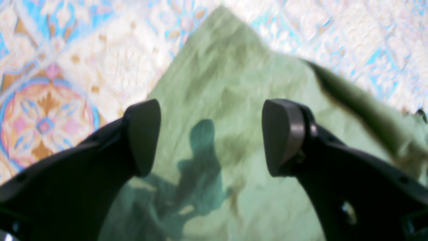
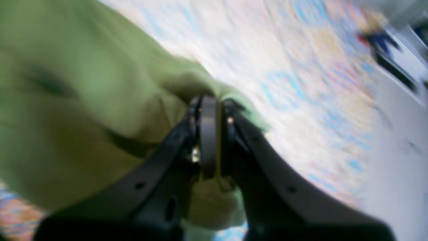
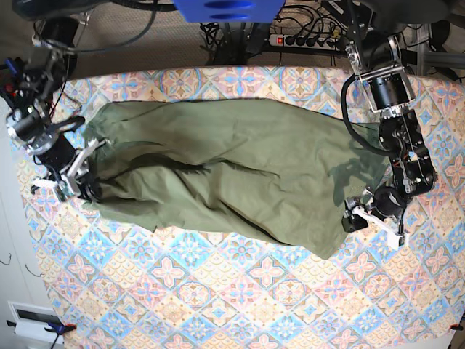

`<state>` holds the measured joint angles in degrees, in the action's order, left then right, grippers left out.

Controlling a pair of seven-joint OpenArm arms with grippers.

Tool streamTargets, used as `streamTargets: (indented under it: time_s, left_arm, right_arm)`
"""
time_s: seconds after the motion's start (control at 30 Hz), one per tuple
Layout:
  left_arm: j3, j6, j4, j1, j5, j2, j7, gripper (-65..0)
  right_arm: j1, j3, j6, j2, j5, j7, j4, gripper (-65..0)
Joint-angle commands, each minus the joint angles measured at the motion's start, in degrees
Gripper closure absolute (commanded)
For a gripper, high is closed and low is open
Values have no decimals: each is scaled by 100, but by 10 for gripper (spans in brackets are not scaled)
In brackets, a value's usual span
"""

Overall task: Layout the t-shirt on the table in an organized manner, then fold the t-shirt properly
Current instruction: 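Grasp the shirt hem corners with both grippers and pull them apart, then drag the left gripper's shirt corner across the table toward the right gripper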

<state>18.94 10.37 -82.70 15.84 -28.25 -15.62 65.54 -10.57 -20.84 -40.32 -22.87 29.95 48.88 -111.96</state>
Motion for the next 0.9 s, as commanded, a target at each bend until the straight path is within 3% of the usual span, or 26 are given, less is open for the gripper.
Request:
streamTargets:
  time_s: [0.0, 0.17, 0.23, 0.37, 0.5, 0.73, 0.87]
  left_arm:
    - [36, 13, -60, 197, -54, -87, -114, -470]
    - [53, 13, -25, 452, -54, -69, -123, -470]
    - [45, 5, -25, 575, -37, 107, -202, -470]
    - [-8, -13, 81, 759, -28, 274, -554, -470]
    - [-562, -13, 1426, 1331, 131, 467, -976, -470]
    - [-1942, -13, 4081, 2131, 535, 546, -2945, -470]
    - [-2329, -31, 4968, 2386, 526, 590, -3508, -470]
  right_arm:
    - [-310, -197, 32, -126, 165, 153, -26, -11]
    - [-1392, -742, 32, -618, 1809, 373, -52, -10]
    - [-1638, -786, 32, -776, 2081, 470, -52, -10]
    - [-1963, -795, 32, -882, 2152, 953, -52, -10]
    - [-1963, -777, 32, -882, 2152, 1560, -43, -10]
    - [-1972, -786, 32, -882, 2152, 1604, -43, -9]
    - [-1972, -777, 32, -882, 2152, 1604, -43, -9]
